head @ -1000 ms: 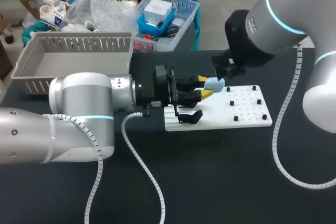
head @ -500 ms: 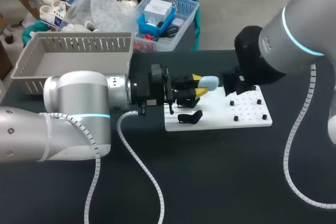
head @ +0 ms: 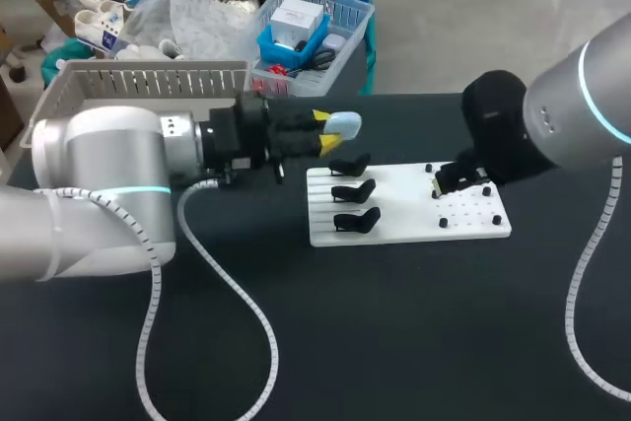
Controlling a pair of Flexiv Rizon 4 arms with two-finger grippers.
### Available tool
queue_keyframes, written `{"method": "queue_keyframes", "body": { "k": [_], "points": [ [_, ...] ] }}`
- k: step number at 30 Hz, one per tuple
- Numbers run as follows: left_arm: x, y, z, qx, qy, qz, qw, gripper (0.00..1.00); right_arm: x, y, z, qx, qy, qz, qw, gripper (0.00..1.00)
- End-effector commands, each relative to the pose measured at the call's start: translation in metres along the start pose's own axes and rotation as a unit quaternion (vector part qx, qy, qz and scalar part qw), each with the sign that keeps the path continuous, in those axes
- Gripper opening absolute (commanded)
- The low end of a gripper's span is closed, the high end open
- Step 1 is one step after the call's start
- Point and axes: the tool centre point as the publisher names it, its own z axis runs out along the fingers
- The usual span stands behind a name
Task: Pick up each earbud case from the left stands, insert the matching earbuds, close the lid, and place the case in the box.
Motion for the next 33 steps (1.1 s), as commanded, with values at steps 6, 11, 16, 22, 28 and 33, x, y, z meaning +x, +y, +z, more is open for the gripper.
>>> {"method": "queue_keyframes", "body": {
  "k": [6,11,16,22,28,33],
  "points": [
    [0.010,0.032,-0.032,-0.040,-0.019,-0.005,0.999,0.00,0.000,0.002,0.007,0.001,-0.046,0.011,0.999,0.31],
    [0.020,0.049,-0.055,-0.069,-0.005,-0.008,0.998,0.00,0.004,-0.002,0.006,0.008,-0.041,0.012,0.999,0.31],
    [0.021,0.061,-0.073,-0.095,0.012,-0.006,0.995,0.00,0.013,-0.010,0.005,0.005,-0.046,0.018,0.999,0.32],
    [0.023,0.071,-0.086,-0.119,0.020,-0.007,0.993,0.00,0.017,-0.017,0.008,0.002,-0.047,0.026,0.999,0.31],
    [0.034,0.074,-0.102,-0.154,0.027,-0.024,0.987,0.00,0.013,-0.021,0.010,0.001,-0.042,0.023,0.999,0.31],
    [0.042,0.075,-0.118,-0.197,0.028,-0.032,0.980,0.00,0.009,-0.023,0.011,0.000,-0.039,0.025,0.999,0.30]
  ]
}}
